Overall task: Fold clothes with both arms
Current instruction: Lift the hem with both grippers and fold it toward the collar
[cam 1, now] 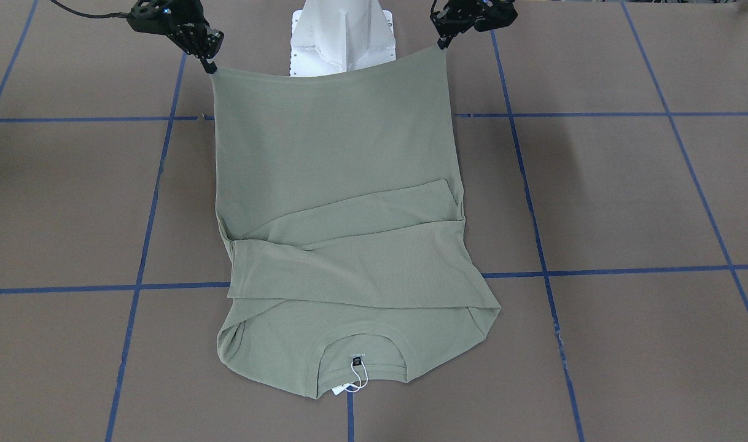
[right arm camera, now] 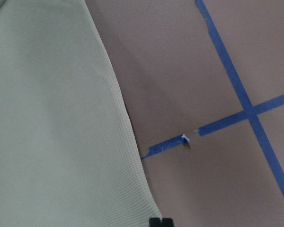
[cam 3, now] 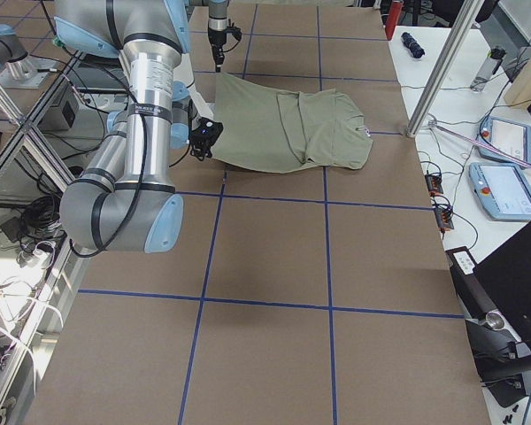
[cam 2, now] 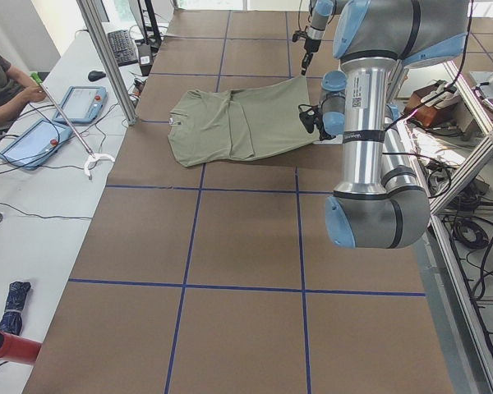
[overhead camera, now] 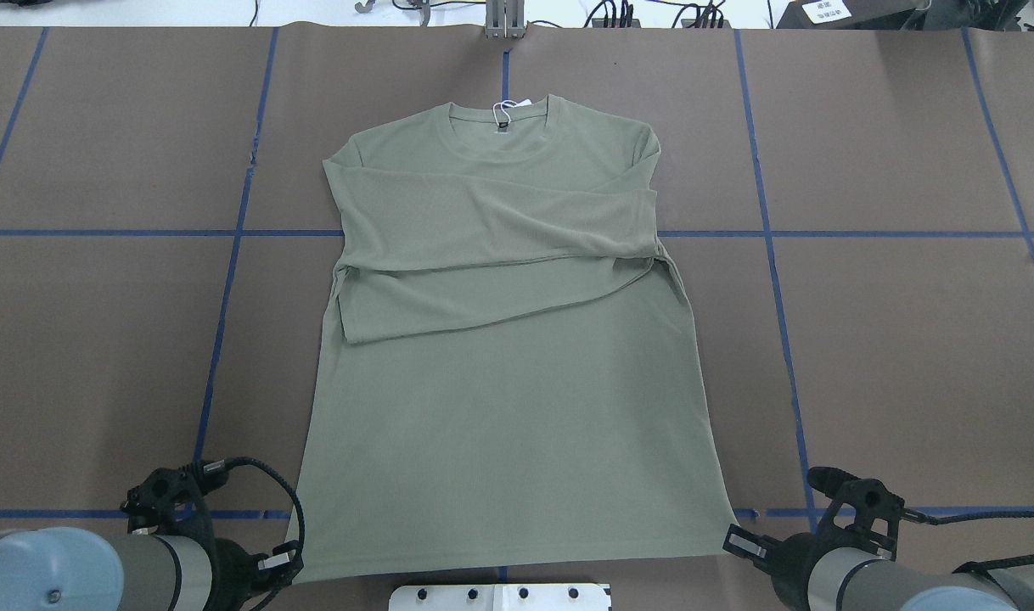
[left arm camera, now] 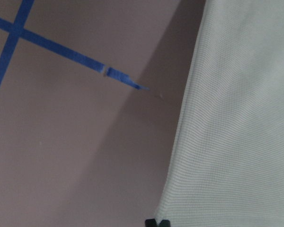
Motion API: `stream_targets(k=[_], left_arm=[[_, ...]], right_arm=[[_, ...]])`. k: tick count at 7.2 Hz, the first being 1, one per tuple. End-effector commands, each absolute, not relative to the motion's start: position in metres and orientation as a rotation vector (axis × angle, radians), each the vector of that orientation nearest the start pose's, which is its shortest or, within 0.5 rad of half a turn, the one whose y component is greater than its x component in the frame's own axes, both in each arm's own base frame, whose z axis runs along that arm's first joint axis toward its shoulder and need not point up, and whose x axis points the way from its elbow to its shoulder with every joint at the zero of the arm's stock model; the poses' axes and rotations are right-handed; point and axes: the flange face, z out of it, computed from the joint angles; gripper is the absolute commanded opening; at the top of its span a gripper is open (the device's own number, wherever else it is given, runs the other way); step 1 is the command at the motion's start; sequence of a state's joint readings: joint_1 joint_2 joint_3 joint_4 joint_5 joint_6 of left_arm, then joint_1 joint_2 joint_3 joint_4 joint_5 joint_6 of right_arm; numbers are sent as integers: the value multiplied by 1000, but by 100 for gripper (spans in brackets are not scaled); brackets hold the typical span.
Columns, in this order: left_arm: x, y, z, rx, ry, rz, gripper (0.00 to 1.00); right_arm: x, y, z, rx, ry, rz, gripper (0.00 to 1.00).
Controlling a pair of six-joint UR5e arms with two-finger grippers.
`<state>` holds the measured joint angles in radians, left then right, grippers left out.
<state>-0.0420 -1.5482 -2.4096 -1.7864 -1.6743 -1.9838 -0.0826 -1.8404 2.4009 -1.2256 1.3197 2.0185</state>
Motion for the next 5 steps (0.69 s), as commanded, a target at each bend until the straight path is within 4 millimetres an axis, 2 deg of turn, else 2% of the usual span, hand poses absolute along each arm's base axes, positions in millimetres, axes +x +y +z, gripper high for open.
stream_targets(k=[1, 2, 3, 4, 5], left_arm=[[343, -202, 217, -235, 1124, -428, 0], [325, -249, 201, -94, 1139, -375, 0], [339, -291, 206, -22, 1093, -393, 0], [352, -341, 208, 48, 1064, -417, 0], [361, -388, 221, 102, 1010, -427, 0]], right_arm=[[-339, -171, 318, 40, -998, 544, 0], [-341, -196, 318, 86, -994, 483, 0], [-347, -247, 310, 113, -990, 450, 0], [-371, -316, 298, 98, -958, 452, 0], [-391, -386, 283, 133, -912, 437, 0]])
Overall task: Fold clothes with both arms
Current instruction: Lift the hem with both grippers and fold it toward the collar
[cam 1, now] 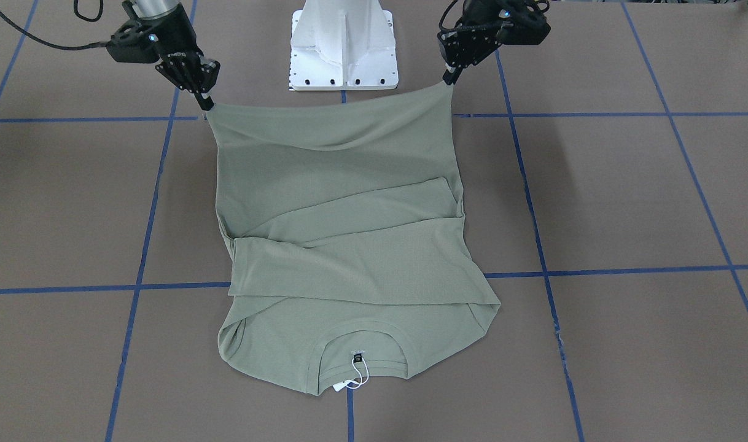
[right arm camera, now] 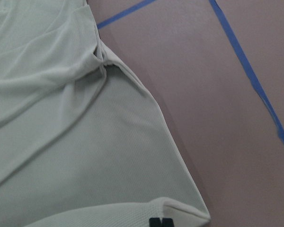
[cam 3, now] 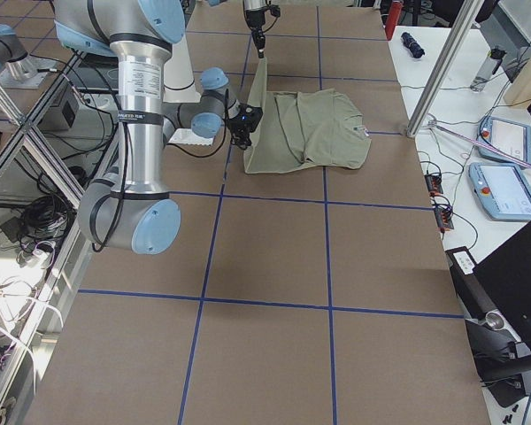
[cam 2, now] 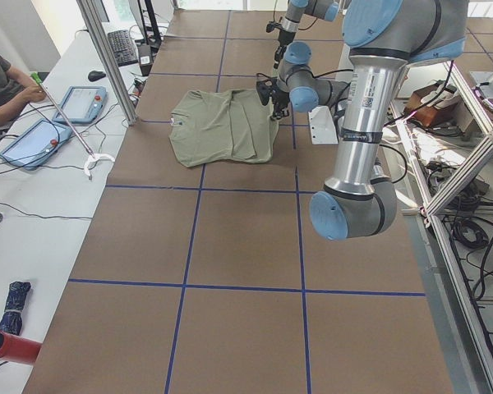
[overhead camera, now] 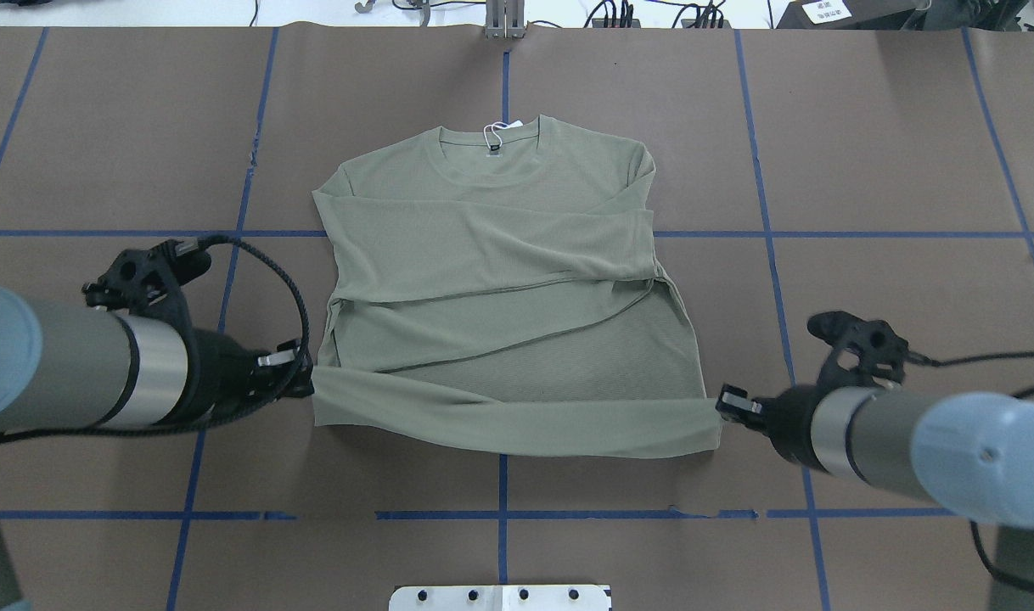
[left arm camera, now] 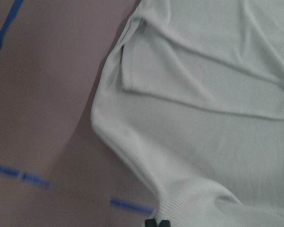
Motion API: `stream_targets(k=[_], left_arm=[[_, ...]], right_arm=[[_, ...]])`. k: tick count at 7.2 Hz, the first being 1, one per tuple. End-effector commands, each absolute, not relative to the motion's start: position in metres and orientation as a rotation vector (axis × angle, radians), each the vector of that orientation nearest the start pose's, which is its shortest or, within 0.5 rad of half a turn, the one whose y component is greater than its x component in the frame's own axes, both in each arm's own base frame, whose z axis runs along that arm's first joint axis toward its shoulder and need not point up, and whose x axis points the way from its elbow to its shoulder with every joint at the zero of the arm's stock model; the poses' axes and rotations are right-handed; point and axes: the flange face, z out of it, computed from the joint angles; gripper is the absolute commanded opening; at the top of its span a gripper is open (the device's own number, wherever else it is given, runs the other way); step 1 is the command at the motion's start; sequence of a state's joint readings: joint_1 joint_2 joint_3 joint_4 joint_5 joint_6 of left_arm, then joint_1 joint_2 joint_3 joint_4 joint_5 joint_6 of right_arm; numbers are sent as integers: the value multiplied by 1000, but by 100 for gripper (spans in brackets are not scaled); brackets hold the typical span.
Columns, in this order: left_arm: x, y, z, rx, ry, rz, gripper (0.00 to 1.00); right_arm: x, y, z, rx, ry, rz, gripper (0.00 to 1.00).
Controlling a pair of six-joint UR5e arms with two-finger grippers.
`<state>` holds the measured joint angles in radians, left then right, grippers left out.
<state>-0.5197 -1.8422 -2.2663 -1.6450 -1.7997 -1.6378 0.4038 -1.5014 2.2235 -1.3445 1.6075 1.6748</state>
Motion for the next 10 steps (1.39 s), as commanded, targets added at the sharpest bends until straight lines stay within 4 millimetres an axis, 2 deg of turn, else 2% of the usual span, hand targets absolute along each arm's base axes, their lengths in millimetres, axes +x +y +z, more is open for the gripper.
stream_targets(k=[1, 2, 3, 4, 5, 6, 7, 9, 10], left_arm=[[366, -435, 235, 155, 957, -427, 0], [363, -483, 261, 209, 925, -432, 0], [368, -521, 300, 245, 922, -441, 0], [370, -551, 333, 272, 934, -464, 0], [385, -575, 354, 277, 934, -473, 0], [398, -589, 366, 277, 931, -474, 0], [403, -592, 372, 276, 931, -477, 0], [413, -607, 375, 312, 912, -494, 0], [414, -606, 377, 313, 912, -494, 0]], right_arm=[[-395, -448, 291, 180, -841, 450, 0], [-400, -505, 298, 200, -792, 435, 0], [-401, -561, 299, 208, -746, 461, 0], [-433, -608, 305, 196, -691, 435, 0], [-453, -650, 312, 211, -702, 448, 0], [-459, -669, 340, 224, -711, 449, 0], [-468, -679, 333, 226, -710, 448, 0], [-473, -683, 336, 221, -699, 448, 0], [-473, -684, 333, 229, -700, 435, 0]])
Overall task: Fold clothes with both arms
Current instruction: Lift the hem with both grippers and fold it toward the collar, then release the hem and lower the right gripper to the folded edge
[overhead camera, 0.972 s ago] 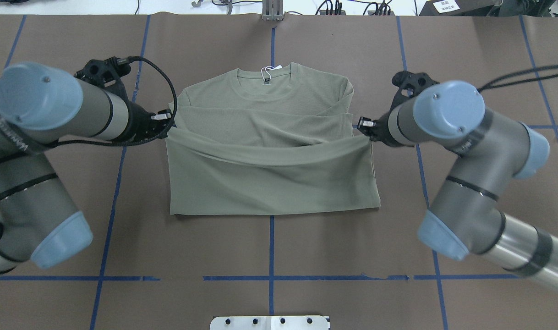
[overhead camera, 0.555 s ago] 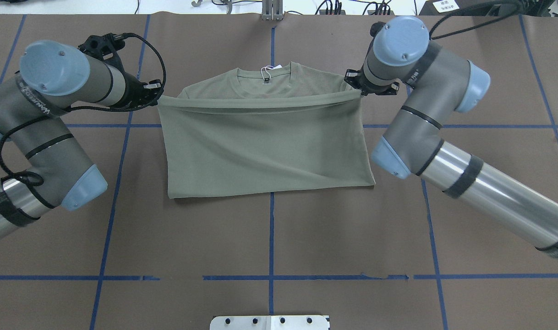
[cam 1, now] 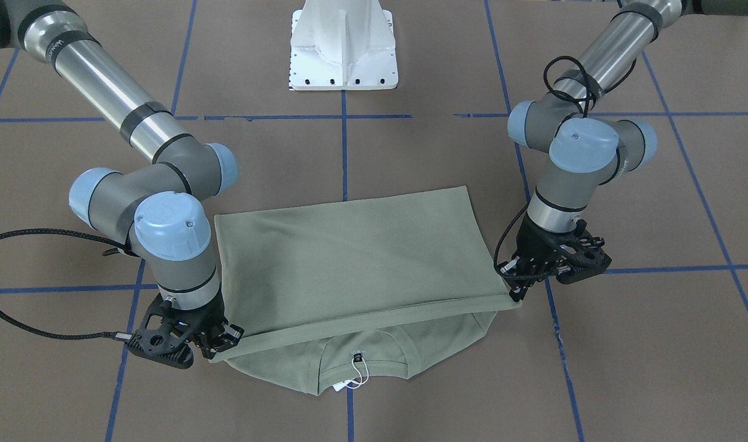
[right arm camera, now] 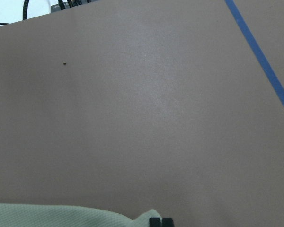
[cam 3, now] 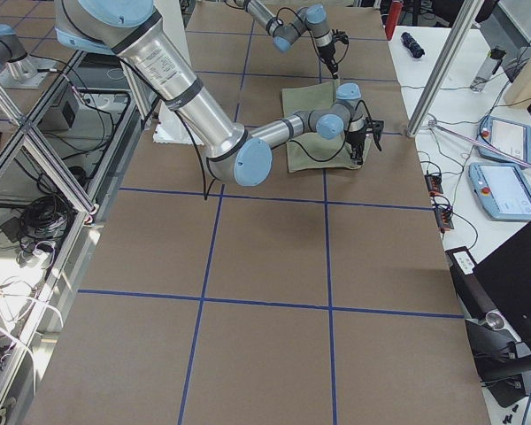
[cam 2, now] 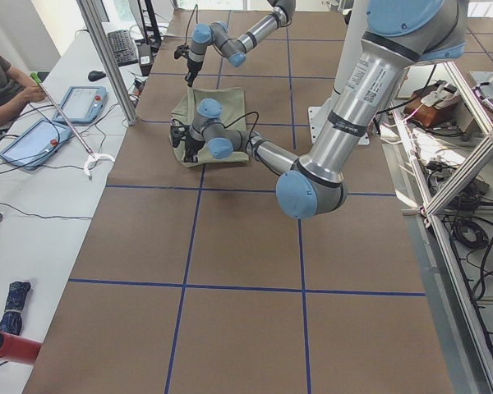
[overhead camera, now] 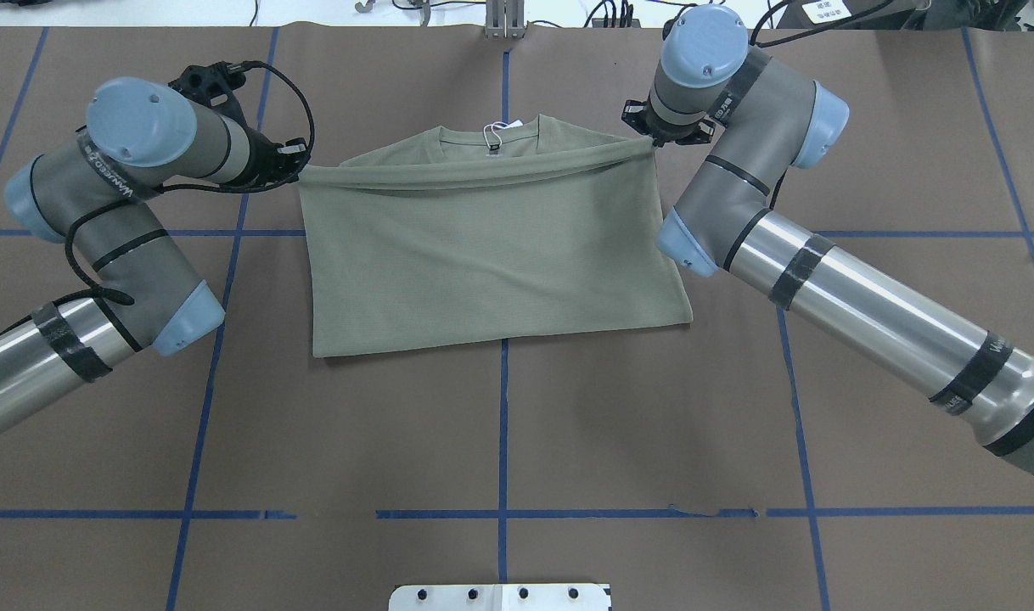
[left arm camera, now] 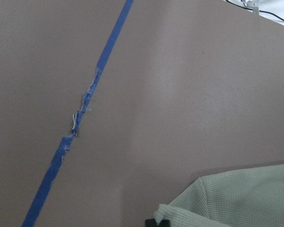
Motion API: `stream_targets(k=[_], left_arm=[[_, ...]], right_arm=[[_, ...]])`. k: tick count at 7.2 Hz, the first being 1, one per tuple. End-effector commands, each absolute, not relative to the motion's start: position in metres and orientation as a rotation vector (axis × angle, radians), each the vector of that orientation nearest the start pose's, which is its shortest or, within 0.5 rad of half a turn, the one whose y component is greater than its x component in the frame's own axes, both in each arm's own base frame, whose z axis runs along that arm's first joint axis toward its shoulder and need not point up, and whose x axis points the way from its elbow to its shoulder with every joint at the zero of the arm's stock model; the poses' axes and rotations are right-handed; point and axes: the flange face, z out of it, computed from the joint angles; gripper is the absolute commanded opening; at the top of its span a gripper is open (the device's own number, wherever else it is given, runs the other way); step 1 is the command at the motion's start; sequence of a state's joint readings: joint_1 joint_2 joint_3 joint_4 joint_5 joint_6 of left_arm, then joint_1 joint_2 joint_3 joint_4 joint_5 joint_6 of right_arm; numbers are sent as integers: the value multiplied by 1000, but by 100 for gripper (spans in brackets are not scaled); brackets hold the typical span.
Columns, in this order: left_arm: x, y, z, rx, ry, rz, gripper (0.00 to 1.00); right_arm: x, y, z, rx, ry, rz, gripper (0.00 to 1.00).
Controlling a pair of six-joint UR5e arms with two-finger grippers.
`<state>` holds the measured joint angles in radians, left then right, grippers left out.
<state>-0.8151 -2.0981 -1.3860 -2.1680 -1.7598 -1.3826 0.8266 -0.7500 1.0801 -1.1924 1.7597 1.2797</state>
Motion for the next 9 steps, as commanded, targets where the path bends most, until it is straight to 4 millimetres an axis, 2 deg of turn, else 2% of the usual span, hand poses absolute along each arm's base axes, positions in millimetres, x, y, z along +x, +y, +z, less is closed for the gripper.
stream_targets(k=[1, 2, 3, 4, 5, 6, 7, 8, 9], left_arm=[[415, -607, 376, 313, 913, -493, 21], [414, -608, 376, 315, 914, -494, 36], [413, -608, 373, 320, 927, -495, 36], [410, -606, 368, 341, 969, -485, 38], [408, -606, 363, 342, 981, -490, 40], [407, -604, 364, 341, 981, -490, 41], [406, -603, 363, 344, 983, -490, 43], [406, -603, 363, 342, 981, -491, 44], [406, -603, 364, 344, 979, -490, 44]], right_arm=[[-473, -684, 332, 230, -701, 434, 14], [-475, -682, 326, 233, -713, 432, 39], [-472, -678, 318, 240, -731, 435, 47], [-459, -658, 314, 246, -773, 427, 55], [-445, -596, 342, 218, -820, 405, 62], [-444, -553, 346, 178, -861, 454, 68], [-450, -517, 362, 100, -873, 545, 69], [-443, -487, 368, 52, -898, 594, 68], [-446, -472, 368, 16, -927, 641, 68]])
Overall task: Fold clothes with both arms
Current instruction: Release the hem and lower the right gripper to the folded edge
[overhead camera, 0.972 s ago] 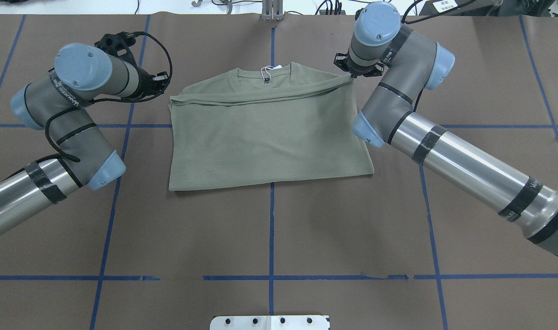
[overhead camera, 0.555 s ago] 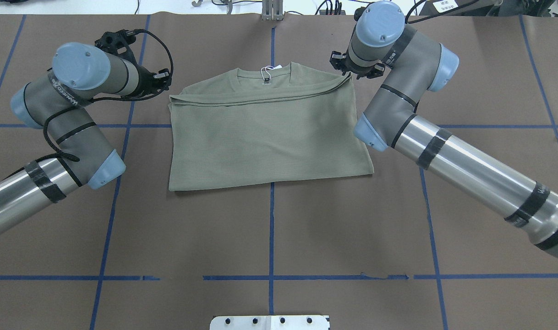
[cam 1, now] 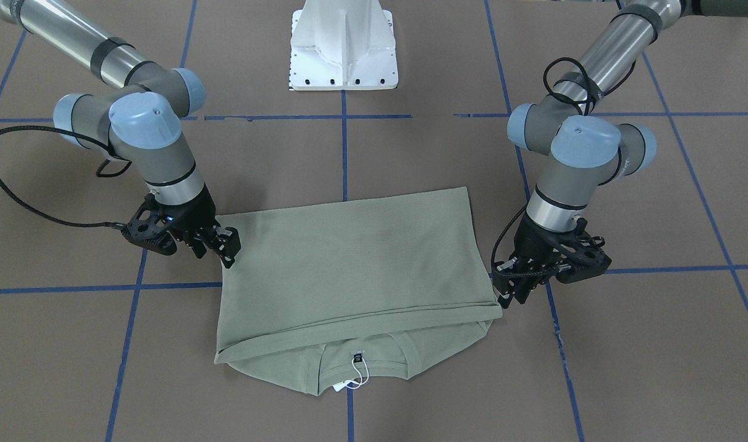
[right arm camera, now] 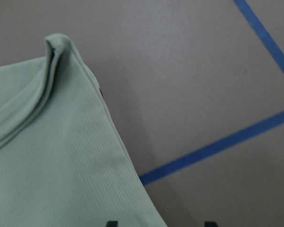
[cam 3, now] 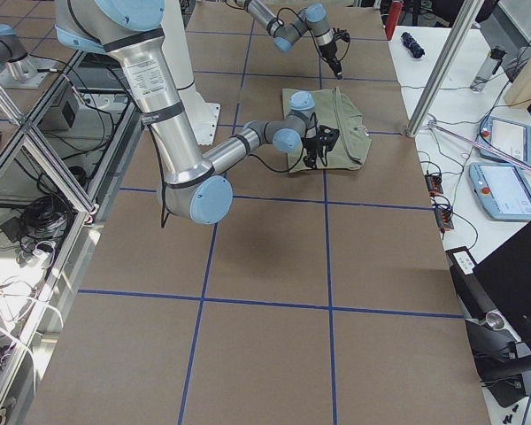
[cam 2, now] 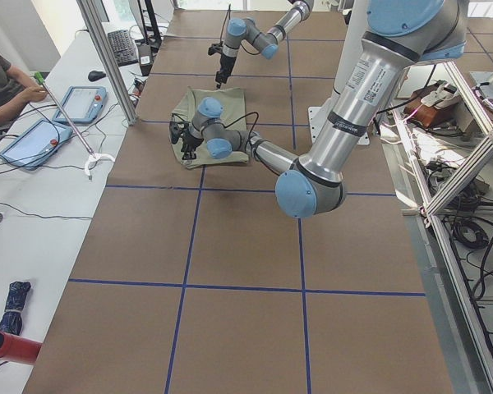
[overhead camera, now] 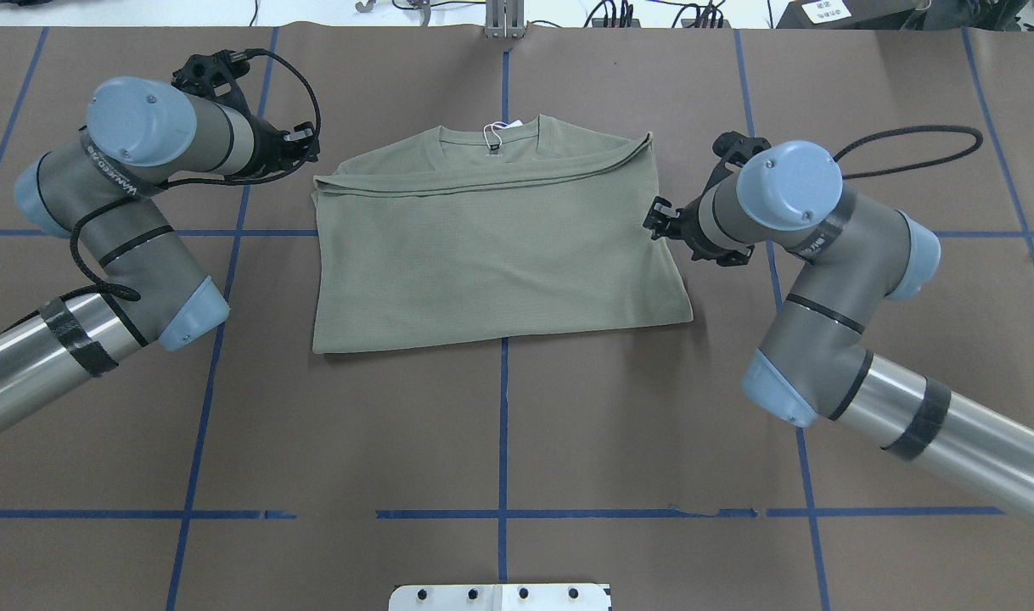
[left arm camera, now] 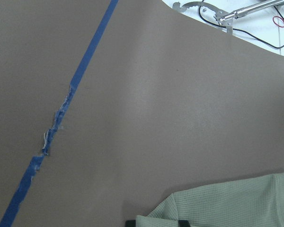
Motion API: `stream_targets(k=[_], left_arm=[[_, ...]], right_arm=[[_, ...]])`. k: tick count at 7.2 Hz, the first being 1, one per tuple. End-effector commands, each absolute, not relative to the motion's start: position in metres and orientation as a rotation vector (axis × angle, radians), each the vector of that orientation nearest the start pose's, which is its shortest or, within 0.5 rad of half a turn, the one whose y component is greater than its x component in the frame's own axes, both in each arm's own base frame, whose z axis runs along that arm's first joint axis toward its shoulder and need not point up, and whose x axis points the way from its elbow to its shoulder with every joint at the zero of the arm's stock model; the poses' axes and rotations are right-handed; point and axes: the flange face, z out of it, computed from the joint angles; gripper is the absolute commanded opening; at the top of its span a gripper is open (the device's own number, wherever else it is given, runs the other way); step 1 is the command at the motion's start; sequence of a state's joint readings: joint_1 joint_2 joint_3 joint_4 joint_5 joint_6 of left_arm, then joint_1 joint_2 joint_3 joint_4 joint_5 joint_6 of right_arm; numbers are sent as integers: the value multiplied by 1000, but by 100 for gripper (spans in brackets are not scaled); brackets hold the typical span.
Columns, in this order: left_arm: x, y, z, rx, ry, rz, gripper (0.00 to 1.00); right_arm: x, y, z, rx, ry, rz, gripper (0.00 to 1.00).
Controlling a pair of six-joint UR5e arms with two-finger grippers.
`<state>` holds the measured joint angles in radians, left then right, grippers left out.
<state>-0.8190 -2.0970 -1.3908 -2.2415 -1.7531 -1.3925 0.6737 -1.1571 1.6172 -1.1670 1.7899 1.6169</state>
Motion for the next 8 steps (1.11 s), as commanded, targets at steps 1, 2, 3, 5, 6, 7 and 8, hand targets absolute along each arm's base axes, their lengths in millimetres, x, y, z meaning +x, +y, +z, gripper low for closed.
stream_targets(k=[1, 2, 3, 5, 6, 7, 8], left_arm=[[405, -602, 362, 346, 981, -490, 44], [405, -602, 362, 346, 979, -491, 44], [405, -602, 364, 346, 978, -490, 44], [404, -602, 365, 346, 976, -491, 44], [404, -602, 365, 346, 976, -491, 43], [404, -602, 365, 346, 976, -491, 43], [405, -602, 364, 346, 978, -490, 44]], right_arm=[[-451, -465, 369, 3, -931, 646, 67], [-453, -463, 372, -1, -926, 643, 66], [-452, -460, 379, -7, -914, 642, 65], [-455, -453, 387, -14, -903, 633, 56], [-453, -452, 390, -15, -899, 636, 49], [-450, -450, 384, -16, -911, 629, 0], [-446, -448, 390, -20, -903, 630, 0]])
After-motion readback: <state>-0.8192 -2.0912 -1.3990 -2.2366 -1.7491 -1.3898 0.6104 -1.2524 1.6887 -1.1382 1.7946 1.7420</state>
